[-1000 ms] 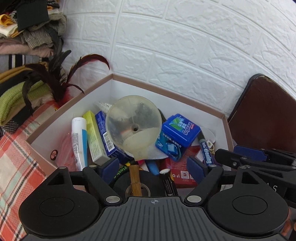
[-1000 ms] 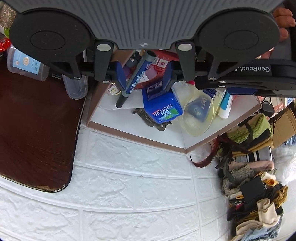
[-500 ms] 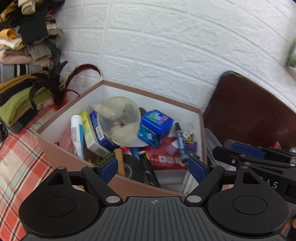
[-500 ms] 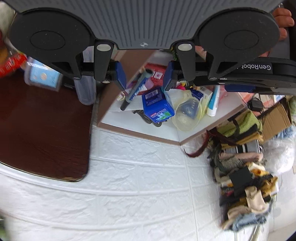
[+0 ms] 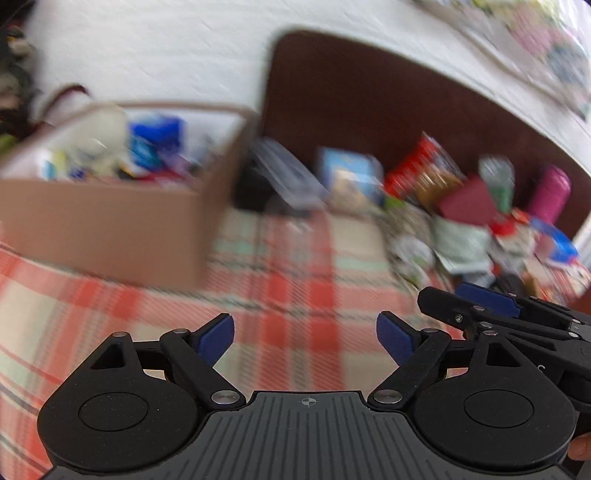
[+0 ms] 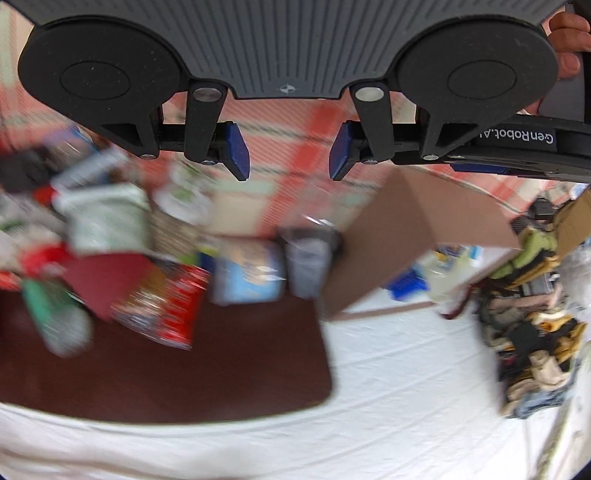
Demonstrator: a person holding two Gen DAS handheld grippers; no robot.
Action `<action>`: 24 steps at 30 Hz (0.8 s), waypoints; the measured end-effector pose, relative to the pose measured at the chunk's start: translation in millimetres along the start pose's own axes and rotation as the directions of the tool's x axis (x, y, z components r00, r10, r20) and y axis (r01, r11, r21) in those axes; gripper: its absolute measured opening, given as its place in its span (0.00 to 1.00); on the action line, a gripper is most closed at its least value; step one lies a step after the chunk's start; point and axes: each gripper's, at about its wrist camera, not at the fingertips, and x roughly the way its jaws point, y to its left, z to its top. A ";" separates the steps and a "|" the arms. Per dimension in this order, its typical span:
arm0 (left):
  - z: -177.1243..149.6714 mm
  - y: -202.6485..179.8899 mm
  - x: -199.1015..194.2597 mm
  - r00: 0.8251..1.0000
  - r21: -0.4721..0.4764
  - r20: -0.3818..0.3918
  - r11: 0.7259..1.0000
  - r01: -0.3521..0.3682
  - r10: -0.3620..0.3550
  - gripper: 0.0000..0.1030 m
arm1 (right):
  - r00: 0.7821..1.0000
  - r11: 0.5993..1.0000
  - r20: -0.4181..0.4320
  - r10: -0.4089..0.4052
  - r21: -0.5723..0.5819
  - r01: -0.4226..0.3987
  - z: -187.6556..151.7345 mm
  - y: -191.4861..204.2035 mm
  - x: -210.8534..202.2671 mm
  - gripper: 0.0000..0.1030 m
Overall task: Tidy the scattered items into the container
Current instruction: 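Move both open tools back over the table items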
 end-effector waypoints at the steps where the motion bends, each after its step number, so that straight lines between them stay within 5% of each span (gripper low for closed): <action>1: -4.1 -9.4 6.5 1.000 0.007 -0.016 1.000 0.012 -0.012 0.89 | 1.000 1.000 -0.001 -0.024 0.009 0.024 -6.6 -9.0 -5.3 0.53; 12: -12.4 -98.8 47.0 0.992 0.125 -0.070 0.986 0.113 -0.105 0.89 | 0.982 0.981 0.039 -0.185 0.069 0.182 -32.6 -94.7 -51.3 0.64; 24: -0.4 -161.2 91.6 0.989 0.221 -0.090 0.966 0.137 -0.120 0.88 | 0.956 0.950 0.028 -0.293 0.118 0.288 -37.7 -158.6 -45.6 0.64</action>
